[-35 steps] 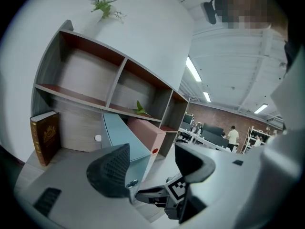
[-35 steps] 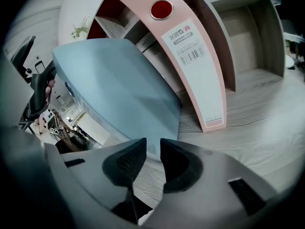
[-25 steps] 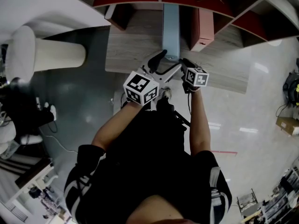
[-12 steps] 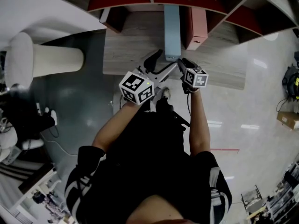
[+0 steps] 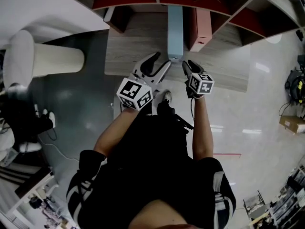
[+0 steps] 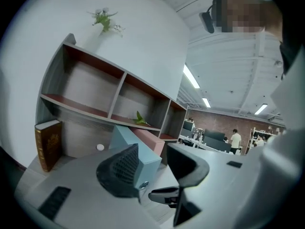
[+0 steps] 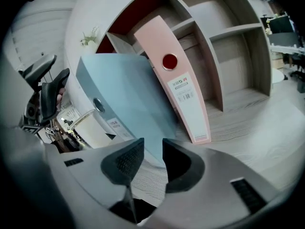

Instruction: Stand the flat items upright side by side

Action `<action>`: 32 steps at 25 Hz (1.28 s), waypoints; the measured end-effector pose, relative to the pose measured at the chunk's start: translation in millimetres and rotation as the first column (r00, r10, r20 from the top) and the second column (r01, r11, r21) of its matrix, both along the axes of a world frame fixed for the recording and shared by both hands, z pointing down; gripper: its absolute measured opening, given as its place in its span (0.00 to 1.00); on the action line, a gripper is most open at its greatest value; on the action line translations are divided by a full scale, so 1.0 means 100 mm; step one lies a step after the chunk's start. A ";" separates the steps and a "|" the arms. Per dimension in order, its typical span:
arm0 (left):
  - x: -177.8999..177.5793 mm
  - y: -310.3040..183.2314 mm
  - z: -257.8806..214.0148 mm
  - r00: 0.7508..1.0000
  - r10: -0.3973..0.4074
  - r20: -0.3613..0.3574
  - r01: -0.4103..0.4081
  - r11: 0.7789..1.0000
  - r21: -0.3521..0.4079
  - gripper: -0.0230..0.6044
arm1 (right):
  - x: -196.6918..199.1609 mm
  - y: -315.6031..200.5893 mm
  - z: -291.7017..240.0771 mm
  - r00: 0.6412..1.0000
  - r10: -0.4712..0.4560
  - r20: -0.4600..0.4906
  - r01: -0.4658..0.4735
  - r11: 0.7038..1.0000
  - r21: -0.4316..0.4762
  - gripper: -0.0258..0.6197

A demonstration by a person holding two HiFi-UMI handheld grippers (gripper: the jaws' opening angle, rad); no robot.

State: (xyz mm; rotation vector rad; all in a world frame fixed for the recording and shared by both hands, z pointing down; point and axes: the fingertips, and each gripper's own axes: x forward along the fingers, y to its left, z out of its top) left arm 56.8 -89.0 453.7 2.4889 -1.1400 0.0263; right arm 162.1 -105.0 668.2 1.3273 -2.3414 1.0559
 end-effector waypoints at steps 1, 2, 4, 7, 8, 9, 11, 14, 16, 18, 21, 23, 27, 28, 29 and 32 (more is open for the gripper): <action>-0.07 0.00 -0.03 1.000 -0.017 0.001 0.017 1.000 0.012 0.33 | 0.00 0.01 -0.08 1.000 0.002 -0.005 -0.002 1.000 0.013 0.26; -0.14 0.00 -0.06 0.999 -0.035 0.005 0.034 0.999 0.025 0.28 | -0.01 0.02 -0.15 1.000 0.006 -0.008 -0.006 1.000 0.028 0.27; -0.28 0.01 -0.12 0.998 -0.067 0.019 0.066 0.996 0.053 0.18 | -0.02 0.05 -0.31 1.000 0.017 -0.017 -0.016 0.998 0.061 0.29; -0.47 0.01 -0.16 0.995 -0.089 0.041 0.086 0.994 0.074 0.08 | -0.06 0.10 -0.57 0.998 0.043 -0.048 -0.037 0.992 0.117 0.32; -0.52 -0.01 -0.18 0.994 -0.094 0.047 0.090 0.993 0.079 0.08 | -0.08 0.11 -0.66 0.997 0.050 -0.062 -0.041 0.990 0.135 0.33; -0.57 -0.03 -0.20 0.993 -0.102 0.051 0.097 0.991 0.088 0.07 | -0.11 0.11 -0.74 0.996 0.056 -0.076 -0.044 0.987 0.152 0.33; -0.68 -0.08 -0.24 0.991 -0.113 0.064 0.106 0.989 0.106 0.07 | -0.18 0.13 -0.89 0.992 0.071 -0.107 -0.051 0.982 0.179 0.36; -0.77 -0.15 -0.30 0.993 -0.093 0.070 0.085 0.990 0.112 0.07 | -0.29 0.11 -1.09 0.981 0.093 -0.172 -0.053 0.972 0.227 0.42; -0.79 -0.19 -0.33 0.996 -0.065 0.067 0.057 0.992 0.111 0.07 | -0.38 0.08 -1.22 0.969 0.101 -0.228 -0.039 0.965 0.259 0.49; -0.82 -0.22 -0.35 0.997 -0.042 0.063 0.035 0.993 0.112 0.07 | -0.48 0.04 -1.32 0.956 0.107 -0.272 -0.027 0.958 0.285 0.52; -0.87 -0.27 -0.35 0.998 -0.017 0.058 0.011 0.994 0.110 0.07 | -0.61 -0.06 -1.38 0.944 0.130 -0.305 -0.032 0.951 0.307 0.54; -0.90 -0.31 -0.35 0.999 0.000 0.049 -0.005 0.994 0.107 0.07 | -0.66 -0.12 -1.39 0.938 0.142 -0.316 -0.040 0.950 0.309 0.56; -0.97 -0.38 -0.32 0.999 0.026 0.039 -0.030 0.995 0.100 0.07 | -0.80 -0.20 -1.40 0.930 0.152 -0.336 -0.040 0.948 0.316 0.57; -0.99 -0.39 -0.31 0.999 0.031 0.038 -0.035 0.995 0.097 0.07 | -0.84 -0.21 -1.41 0.930 0.152 -0.334 -0.041 0.948 0.317 0.57; -1.00 -0.41 -0.30 0.999 0.036 0.037 -0.039 0.995 0.093 0.07 | -0.87 -0.21 -1.42 0.931 0.154 -0.332 -0.044 0.947 0.318 0.57; -1.04 -0.44 -0.28 0.998 0.051 0.026 -0.053 0.995 0.086 0.07 | -0.95 -0.21 -1.47 0.928 0.179 -0.328 -0.065 0.942 0.329 0.57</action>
